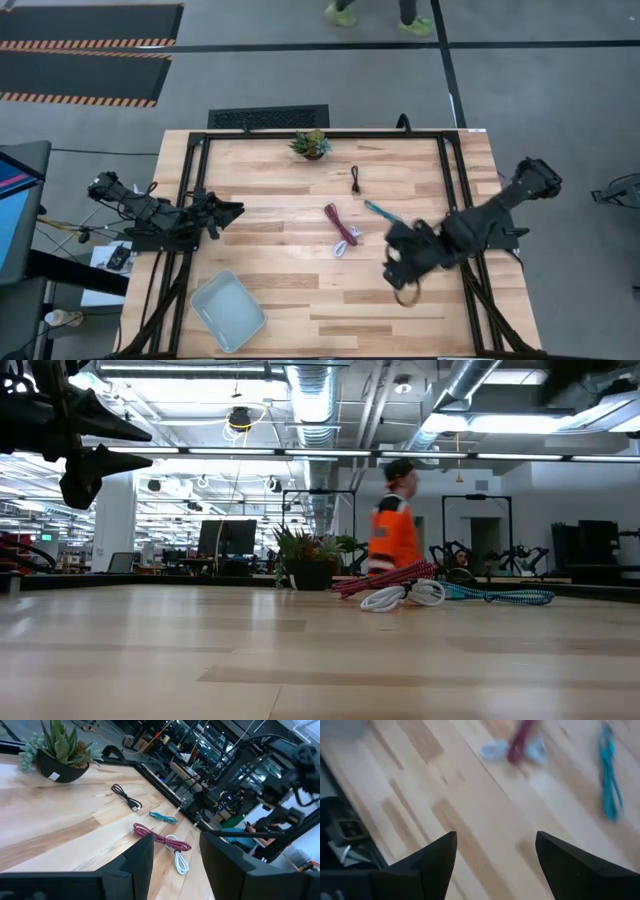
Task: Pick and place USB-C Cables
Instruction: Put the blue charger cable into the gray bin
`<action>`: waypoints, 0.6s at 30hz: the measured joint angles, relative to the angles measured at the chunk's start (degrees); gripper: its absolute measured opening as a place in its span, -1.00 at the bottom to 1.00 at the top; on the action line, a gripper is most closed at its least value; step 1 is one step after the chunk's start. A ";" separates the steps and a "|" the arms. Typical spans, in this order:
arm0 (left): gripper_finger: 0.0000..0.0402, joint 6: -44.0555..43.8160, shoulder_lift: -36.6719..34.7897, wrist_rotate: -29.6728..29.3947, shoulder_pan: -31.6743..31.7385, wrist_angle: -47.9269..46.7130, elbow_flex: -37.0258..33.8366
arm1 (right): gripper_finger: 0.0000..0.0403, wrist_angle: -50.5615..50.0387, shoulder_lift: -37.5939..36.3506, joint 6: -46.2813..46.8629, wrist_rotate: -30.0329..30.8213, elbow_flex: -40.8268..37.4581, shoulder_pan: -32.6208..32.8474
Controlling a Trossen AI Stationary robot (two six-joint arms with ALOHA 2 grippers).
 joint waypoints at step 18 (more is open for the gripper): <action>-0.25 3.96 0.02 0.15 0.00 -2.50 0.22 | 0.47 -0.15 10.08 4.43 1.59 -1.63 5.92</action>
